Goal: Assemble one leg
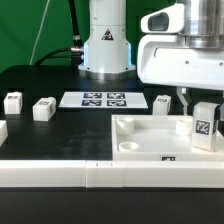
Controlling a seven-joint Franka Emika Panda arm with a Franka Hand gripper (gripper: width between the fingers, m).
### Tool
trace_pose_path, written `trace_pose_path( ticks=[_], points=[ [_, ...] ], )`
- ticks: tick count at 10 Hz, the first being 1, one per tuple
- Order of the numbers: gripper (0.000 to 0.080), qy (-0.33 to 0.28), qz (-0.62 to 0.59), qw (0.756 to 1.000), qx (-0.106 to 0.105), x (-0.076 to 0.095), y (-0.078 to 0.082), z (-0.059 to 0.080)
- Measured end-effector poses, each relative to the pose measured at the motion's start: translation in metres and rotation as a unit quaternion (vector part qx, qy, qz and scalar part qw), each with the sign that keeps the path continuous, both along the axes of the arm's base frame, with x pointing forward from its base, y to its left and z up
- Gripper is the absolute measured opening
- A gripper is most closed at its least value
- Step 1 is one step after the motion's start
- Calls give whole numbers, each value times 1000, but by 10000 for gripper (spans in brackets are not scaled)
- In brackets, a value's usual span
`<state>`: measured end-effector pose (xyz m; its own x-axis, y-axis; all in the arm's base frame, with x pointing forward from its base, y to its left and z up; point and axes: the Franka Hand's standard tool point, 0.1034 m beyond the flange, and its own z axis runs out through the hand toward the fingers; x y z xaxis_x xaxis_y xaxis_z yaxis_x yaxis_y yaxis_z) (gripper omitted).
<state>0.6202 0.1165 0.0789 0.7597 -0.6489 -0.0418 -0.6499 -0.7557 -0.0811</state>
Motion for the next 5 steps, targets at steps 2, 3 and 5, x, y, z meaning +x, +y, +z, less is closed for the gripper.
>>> trace_pose_path(
  ticks=[2,3,5],
  points=[
    [294,-7,-144,989,14,4,-3,-1],
    [294,-11,-208,978,16,4,-3,-1],
    [294,0,-304,952,27,3,-1,-1]
  ],
)
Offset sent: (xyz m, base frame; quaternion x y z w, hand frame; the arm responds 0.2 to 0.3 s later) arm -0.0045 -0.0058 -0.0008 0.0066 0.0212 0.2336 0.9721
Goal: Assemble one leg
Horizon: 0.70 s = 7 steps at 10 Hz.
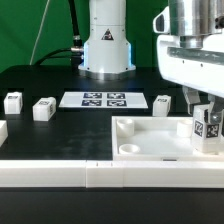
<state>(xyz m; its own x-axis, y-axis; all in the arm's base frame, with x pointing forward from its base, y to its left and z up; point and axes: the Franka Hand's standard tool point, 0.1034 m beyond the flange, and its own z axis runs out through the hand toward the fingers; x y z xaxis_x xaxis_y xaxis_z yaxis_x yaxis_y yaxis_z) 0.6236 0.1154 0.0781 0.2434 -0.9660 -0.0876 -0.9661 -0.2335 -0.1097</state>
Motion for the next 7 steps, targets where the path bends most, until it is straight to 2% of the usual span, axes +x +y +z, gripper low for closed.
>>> trace_pose_path(
  ticks=[4,6,7],
  points=[
    [294,16,-139,990,20,0,1,-1],
    [294,16,-142,989,22,0,2,-1],
    [381,15,-127,992,20,0,2,-1]
  ],
)
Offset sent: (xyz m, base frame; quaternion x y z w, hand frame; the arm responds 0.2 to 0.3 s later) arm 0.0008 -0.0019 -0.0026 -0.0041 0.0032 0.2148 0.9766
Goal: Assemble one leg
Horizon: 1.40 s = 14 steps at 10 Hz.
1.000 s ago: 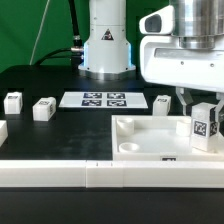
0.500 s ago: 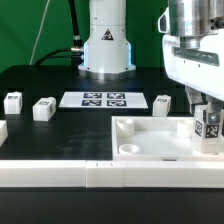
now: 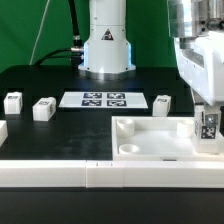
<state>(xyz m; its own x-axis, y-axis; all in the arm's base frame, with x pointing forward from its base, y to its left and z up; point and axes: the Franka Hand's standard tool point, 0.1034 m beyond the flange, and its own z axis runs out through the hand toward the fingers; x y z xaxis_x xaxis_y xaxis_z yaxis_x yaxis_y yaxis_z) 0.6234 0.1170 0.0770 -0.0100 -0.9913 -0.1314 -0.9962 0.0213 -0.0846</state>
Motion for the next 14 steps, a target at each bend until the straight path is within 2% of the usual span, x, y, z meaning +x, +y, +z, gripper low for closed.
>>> trace_pose_path(
  ticks=[1,2,3,4,7,9,11,13,14],
  points=[
    [520,-1,30,1000,-2,0,0,-1],
    [609,21,86,996,2,-1,-2,-1],
    [609,11,123,992,1,5,-4,0],
    [642,4,176,984,-2,5,-5,0],
    [649,-10,296,955,-10,2,1,-2],
    [649,-24,398,917,-18,2,4,-2],
    [649,-26,482,875,-37,1,7,-2],
    [649,-27,594,802,-63,1,5,-2],
    [649,-23,635,770,-64,3,4,-2]
  ],
)
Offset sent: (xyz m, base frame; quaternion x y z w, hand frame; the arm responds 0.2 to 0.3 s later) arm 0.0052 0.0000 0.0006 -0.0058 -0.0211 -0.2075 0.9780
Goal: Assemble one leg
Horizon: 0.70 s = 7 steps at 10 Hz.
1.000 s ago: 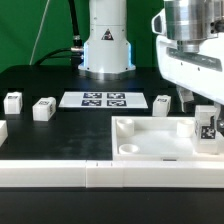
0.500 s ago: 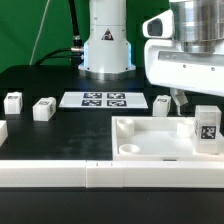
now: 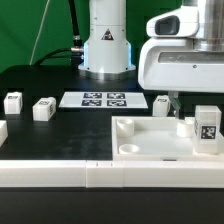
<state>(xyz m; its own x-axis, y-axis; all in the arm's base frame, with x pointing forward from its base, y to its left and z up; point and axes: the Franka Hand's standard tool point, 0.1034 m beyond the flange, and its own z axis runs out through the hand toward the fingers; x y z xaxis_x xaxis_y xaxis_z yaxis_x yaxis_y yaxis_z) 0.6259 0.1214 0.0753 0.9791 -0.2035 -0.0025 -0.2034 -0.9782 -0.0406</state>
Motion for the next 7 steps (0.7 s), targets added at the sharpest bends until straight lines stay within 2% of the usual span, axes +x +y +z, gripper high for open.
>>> trace_pose_path(
  ticks=[1,3,5,6,7],
  points=[
    [649,-2,48,999,-1,1,-2,0],
    [649,-2,62,998,-1,2,-5,-1],
    [391,-2,61,998,-1,2,-5,-1],
    [391,-2,61,998,-1,2,-5,-1],
    [289,-2,56,998,-1,1,-5,-1]
  ],
)
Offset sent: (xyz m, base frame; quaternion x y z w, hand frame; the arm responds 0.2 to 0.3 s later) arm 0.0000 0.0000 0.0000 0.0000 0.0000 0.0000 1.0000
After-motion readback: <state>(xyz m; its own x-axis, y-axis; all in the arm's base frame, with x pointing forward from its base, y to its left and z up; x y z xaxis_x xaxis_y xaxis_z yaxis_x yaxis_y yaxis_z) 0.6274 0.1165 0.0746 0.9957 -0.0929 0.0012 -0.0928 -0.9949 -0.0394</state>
